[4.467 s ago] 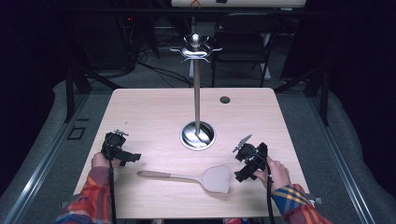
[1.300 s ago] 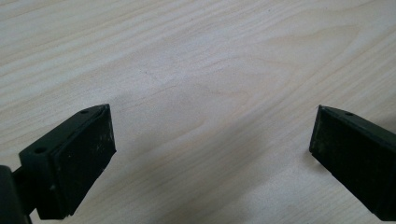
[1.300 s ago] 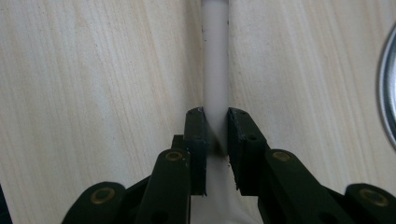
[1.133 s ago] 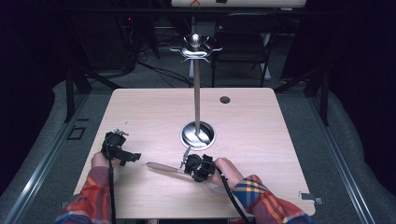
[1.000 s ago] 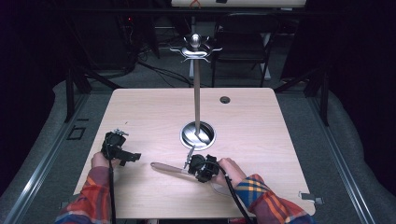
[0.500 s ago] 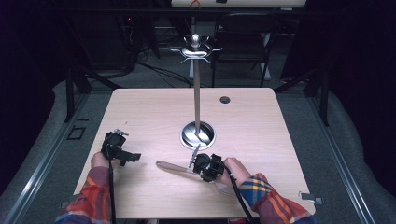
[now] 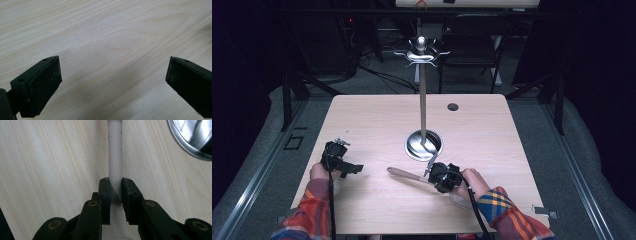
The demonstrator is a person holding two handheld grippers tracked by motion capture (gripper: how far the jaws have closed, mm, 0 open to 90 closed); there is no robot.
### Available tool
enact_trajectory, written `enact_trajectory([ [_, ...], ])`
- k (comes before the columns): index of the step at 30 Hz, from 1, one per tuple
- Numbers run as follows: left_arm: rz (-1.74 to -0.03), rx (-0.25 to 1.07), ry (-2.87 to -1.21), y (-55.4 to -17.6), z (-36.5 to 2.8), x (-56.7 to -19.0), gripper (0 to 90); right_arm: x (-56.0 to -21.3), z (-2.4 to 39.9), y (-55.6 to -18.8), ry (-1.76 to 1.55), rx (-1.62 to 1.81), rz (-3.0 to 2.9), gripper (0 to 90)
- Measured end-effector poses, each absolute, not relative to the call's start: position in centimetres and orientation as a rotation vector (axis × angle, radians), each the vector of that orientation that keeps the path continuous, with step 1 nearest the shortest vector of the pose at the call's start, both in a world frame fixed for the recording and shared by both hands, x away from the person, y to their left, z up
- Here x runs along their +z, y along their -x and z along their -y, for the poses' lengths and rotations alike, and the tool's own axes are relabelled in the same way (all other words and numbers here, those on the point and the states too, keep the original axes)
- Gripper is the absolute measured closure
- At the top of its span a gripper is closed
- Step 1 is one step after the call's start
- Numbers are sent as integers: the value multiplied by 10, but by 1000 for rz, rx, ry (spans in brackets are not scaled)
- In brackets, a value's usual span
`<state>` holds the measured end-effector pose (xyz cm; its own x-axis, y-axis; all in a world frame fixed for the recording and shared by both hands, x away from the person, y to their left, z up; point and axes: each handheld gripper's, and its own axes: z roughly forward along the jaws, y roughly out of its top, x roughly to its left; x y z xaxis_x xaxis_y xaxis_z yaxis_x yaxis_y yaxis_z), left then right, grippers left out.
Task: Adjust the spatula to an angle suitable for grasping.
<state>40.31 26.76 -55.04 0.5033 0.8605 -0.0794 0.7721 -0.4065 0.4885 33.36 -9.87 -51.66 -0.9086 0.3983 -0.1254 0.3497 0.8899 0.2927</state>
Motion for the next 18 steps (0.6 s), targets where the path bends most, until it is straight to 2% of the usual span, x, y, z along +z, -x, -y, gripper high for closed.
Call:
enact_trajectory([
  [18, -1336, 248, -2288, -403, -267, -550, 1, -512, 142, -333, -702, 396, -2820, 782],
])
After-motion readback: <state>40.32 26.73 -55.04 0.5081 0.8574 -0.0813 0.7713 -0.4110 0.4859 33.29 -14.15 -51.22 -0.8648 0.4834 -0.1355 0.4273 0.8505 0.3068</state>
